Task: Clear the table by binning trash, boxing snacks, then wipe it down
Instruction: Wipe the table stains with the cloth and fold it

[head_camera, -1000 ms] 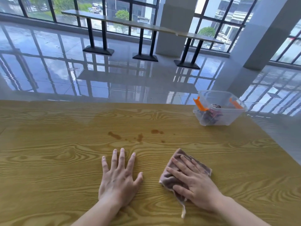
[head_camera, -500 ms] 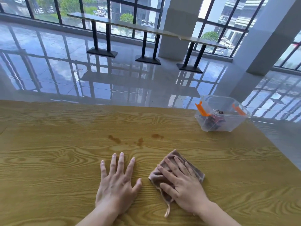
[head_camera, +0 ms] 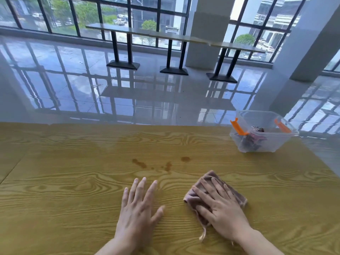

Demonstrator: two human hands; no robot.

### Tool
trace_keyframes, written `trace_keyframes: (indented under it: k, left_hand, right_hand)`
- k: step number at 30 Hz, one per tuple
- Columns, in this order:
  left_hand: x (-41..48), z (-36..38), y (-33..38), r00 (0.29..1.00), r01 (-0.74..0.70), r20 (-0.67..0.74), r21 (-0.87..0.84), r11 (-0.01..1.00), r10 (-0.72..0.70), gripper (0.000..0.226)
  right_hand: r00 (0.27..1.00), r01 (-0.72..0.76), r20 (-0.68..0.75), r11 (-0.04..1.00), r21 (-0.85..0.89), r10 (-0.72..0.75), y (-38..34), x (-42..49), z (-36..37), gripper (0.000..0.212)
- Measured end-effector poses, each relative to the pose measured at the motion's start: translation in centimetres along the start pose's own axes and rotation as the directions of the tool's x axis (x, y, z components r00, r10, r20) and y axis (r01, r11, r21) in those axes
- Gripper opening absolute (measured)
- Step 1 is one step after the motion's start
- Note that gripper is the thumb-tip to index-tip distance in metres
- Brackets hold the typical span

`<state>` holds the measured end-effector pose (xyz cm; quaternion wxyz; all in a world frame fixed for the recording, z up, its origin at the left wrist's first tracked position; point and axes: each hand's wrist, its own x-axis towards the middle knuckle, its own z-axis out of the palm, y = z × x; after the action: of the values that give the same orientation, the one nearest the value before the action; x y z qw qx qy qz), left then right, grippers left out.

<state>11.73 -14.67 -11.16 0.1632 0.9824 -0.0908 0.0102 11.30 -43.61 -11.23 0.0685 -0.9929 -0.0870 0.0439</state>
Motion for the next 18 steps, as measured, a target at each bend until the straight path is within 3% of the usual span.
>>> trace_keyframes:
  k: [3,5,7,10,13,15,18]
  left_hand:
    - [1.5,-2.3,-5.9,0.994,0.082,-0.078,0.051,0.995,-0.078,0.079]
    - [2.4,-3.4,-9.7,0.987,0.161,-0.017,0.171,0.972,-0.16,0.081]
    - [2.9,-3.2,-11.9,0.979,0.187,0.038,0.226,0.956,-0.201,0.082]
    - [3.1,-2.6,-12.4,0.98,0.184,0.036,0.228,0.956,-0.197,0.081]
    - [2.7,-2.7,-12.4,0.978,0.18,0.058,0.255,0.95,-0.201,0.083]
    - [2.8,-2.8,-12.1,0.977,0.183,0.06,0.258,0.949,-0.205,0.084]
    - [2.7,-3.0,-11.9,0.976,0.181,0.07,0.261,0.948,-0.206,0.083]
  right_hand:
    - [0.967,-0.252,0.045,0.968,-0.006,0.252,2.8,3.7,-2.3,0.056]
    - [0.912,-0.402,0.089,0.916,0.006,0.4,2.3,8.3,-2.9,0.062]
    - [0.882,-0.466,0.113,0.882,0.065,0.458,0.7,12.0,-2.9,0.066]
    - [0.924,-0.375,0.09,0.926,0.028,0.372,-0.8,13.2,-2.6,0.064]
    - [0.995,-0.087,0.048,0.996,-0.001,0.087,-1.1,6.6,-0.8,0.057]
    - [0.999,0.045,-0.007,0.997,-0.063,-0.046,-1.0,1.0,0.5,0.057]
    - [0.999,-0.005,0.043,0.999,-0.047,0.007,0.4,1.6,-0.6,0.06]
